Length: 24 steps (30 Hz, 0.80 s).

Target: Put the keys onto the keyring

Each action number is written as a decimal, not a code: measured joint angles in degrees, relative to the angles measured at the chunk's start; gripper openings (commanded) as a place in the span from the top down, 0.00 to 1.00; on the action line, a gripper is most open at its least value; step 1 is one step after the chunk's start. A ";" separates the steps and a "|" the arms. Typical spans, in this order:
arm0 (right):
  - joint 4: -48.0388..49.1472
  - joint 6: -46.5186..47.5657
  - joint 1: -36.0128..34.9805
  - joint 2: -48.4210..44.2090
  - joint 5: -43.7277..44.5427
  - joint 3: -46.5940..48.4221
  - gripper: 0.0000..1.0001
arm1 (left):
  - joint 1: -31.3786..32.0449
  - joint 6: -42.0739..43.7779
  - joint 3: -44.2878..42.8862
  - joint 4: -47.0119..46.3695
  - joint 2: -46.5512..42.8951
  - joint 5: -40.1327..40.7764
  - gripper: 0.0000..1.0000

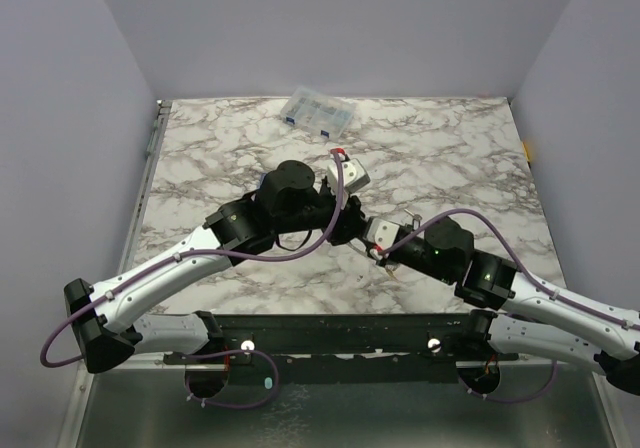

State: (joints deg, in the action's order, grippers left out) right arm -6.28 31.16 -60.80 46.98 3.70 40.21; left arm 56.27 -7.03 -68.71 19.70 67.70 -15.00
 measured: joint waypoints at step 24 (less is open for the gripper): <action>0.15 -0.20 0.11 -3.06 1.68 0.00 1.00 | -0.07 -1.09 -0.44 2.27 1.68 -0.79 0.65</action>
State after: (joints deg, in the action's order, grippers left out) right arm -6.13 30.96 -60.69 43.92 5.39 40.21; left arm 56.21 -8.12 -69.14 21.98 69.38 -15.79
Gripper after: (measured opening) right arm 0.304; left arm 0.365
